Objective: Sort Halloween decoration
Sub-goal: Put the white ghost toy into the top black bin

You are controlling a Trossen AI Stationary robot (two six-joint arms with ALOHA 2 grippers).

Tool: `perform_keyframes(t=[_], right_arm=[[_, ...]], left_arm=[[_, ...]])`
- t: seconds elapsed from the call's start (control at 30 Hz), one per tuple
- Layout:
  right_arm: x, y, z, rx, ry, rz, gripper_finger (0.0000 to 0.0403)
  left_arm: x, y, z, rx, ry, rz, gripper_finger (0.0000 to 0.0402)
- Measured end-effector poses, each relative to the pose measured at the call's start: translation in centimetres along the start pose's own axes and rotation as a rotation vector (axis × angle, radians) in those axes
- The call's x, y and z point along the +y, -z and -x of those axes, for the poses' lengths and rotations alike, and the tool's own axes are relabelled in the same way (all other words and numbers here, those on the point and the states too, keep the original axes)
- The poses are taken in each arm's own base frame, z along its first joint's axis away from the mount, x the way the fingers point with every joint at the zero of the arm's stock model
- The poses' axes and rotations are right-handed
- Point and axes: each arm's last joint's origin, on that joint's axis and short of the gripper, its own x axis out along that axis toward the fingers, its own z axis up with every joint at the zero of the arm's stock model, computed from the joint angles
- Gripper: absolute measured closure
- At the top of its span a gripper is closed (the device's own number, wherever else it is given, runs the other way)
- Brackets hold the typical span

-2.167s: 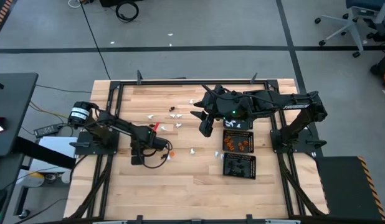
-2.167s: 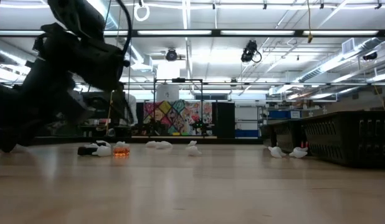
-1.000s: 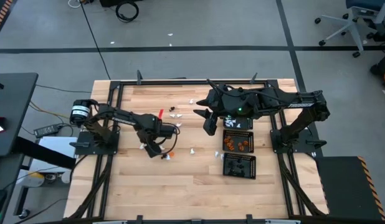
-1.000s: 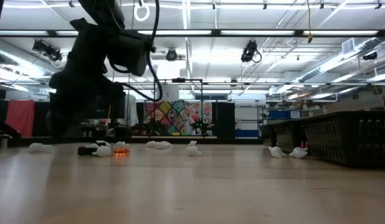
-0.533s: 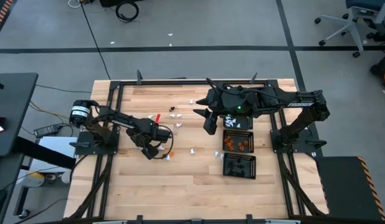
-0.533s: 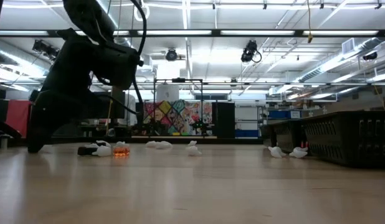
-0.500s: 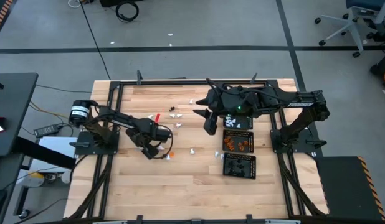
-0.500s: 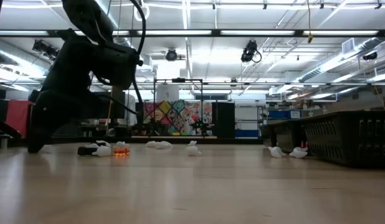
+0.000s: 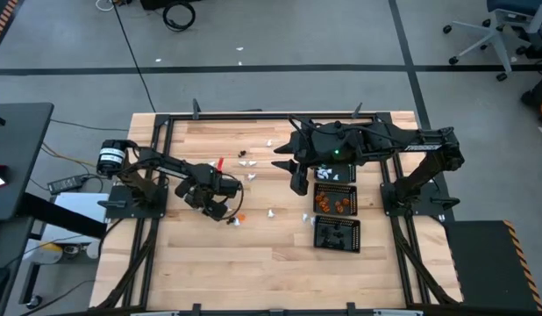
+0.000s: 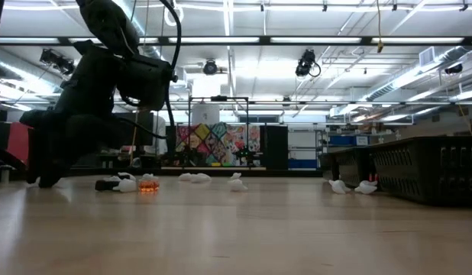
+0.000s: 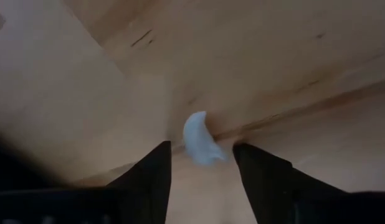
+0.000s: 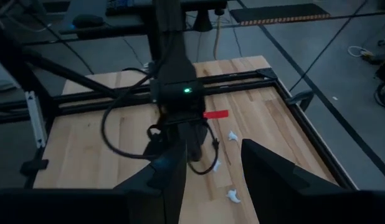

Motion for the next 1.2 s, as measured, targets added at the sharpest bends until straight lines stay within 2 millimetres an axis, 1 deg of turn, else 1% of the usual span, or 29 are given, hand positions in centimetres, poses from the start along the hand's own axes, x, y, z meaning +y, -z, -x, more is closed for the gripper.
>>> perform_keyframes(t=[0.37, 0.53, 0.87, 1.0, 1.2], right_arm=[[0.19, 0.04, -0.01, 0.008, -0.061, 0.048, 0.0245], [0.22, 0.04, 0.00, 0.009, -0.069, 0.057, 0.0245], [0.18, -0.01, -0.02, 0.004, -0.065, 0.057, 0.0245], [0.17, -0.01, -0.02, 0.004, -0.062, 0.057, 0.0245], [0.13, -0.02, -0.02, 0.003, -0.049, 0.038, 0.0245]], left_arm=[[0.21, -0.87, 0.12, -0.027, 0.021, -0.014, 0.0271], [0.14, -0.82, 0.12, -0.042, 0.012, -0.040, 0.0303], [-0.10, -0.21, 0.01, -0.058, -0.022, -0.132, 0.0380], [-0.12, -0.06, -0.02, -0.057, -0.032, -0.171, 0.0389], [-0.08, -0.03, -0.04, -0.050, -0.034, -0.200, 0.0392]])
